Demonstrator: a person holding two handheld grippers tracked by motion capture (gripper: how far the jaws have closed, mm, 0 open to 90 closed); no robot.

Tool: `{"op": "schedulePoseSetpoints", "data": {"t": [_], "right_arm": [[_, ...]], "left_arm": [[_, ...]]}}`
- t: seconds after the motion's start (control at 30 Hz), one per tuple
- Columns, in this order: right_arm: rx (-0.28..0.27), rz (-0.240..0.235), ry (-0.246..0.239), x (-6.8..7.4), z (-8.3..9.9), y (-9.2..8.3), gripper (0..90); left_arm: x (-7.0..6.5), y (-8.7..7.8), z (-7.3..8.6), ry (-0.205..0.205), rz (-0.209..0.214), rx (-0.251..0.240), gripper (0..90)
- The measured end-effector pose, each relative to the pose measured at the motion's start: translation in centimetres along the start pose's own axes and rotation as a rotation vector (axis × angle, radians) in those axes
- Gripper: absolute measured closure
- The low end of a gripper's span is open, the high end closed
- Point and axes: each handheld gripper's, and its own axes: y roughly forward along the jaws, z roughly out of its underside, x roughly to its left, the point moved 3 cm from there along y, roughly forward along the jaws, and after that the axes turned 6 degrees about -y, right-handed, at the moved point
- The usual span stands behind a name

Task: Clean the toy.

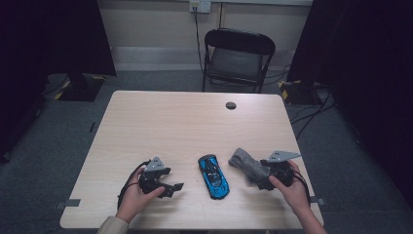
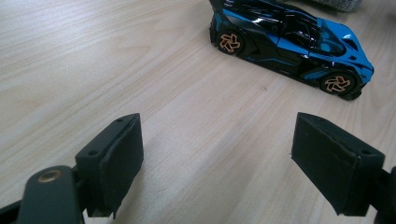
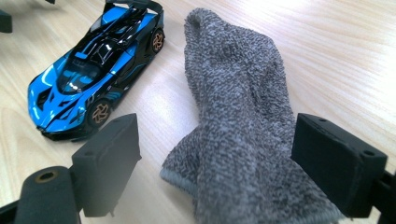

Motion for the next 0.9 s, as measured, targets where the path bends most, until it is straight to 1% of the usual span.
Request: {"op": "schedulePoseSetpoints", "data": {"t": [0.13, 0.3, 0.37, 0.47, 0.6, 0.9], "right_arm": [[-0.001, 0.005, -0.001, 0.0, 0.4, -0.6, 14.8], [0.0, 0.013, 0.016, -0.4, 1.3, -1.2, 14.8], [0.004, 0.015, 0.022, -0.5, 1.7, -1.4, 14.9], [0.012, 0.023, 0.021, -0.6, 2.2, -1.6, 14.8], [0.012, 0.024, 0.037, -0.8, 2.9, -2.0, 14.9], [0.014, 0.036, 0.053, -1.1, 4.2, -3.0, 14.9]], "left_arm": [[0.0, 0.1, -0.1, 0.0, 0.0, 0.001, 16.4], [-0.1, 0.1, -0.1, 0.016, -0.003, 0.006, 16.5], [-0.1, 0.1, -0.1, 0.007, 0.0, 0.002, 16.5], [0.0, 0.0, -0.1, 0.01, -0.007, 0.003, 16.5], [0.1, -0.2, 0.0, 0.005, -0.008, -0.001, 16.5], [0.1, -0.2, 0.0, 0.014, -0.01, -0.001, 16.5]]}}
